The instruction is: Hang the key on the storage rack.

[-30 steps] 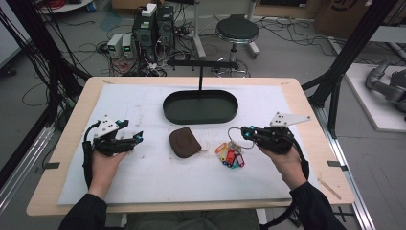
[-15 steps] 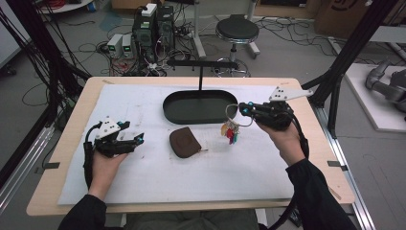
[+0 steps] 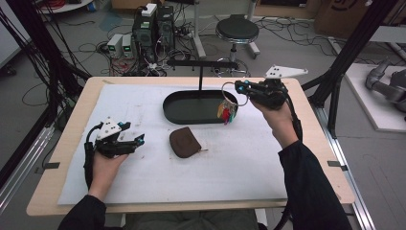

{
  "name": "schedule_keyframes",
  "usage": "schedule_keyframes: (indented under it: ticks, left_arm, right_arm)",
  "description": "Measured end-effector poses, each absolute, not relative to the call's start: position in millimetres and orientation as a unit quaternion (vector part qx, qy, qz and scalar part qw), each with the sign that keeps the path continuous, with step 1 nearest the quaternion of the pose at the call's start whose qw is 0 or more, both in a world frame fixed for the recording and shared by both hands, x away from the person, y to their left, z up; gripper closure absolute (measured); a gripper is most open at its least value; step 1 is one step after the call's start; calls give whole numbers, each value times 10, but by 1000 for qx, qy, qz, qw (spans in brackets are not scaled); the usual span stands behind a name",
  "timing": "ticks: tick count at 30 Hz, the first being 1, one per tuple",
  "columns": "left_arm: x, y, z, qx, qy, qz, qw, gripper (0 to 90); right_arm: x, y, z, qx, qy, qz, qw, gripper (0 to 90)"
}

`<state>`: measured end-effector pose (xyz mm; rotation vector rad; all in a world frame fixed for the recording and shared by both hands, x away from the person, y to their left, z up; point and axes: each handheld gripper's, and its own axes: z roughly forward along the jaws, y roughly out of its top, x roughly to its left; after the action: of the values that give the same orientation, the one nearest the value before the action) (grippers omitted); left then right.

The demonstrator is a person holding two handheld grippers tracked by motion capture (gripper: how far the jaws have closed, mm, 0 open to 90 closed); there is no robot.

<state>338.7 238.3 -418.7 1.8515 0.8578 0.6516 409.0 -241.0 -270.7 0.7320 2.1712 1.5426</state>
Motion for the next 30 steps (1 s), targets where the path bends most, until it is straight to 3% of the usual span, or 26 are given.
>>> schedule_keyframes:
  ticks: [17, 30]
  left_arm:
    - [3370, 2405, -4181, 755, 350, 267, 486, 274]
    - [3356, 2462, -4186, 750, 355, 268, 488, 274]
  right_arm:
    - [4558, -2231, -2725, 289, 769, 532, 205, 881]
    - [4902, -2354, -2943, 342, 751, 522, 216, 881]
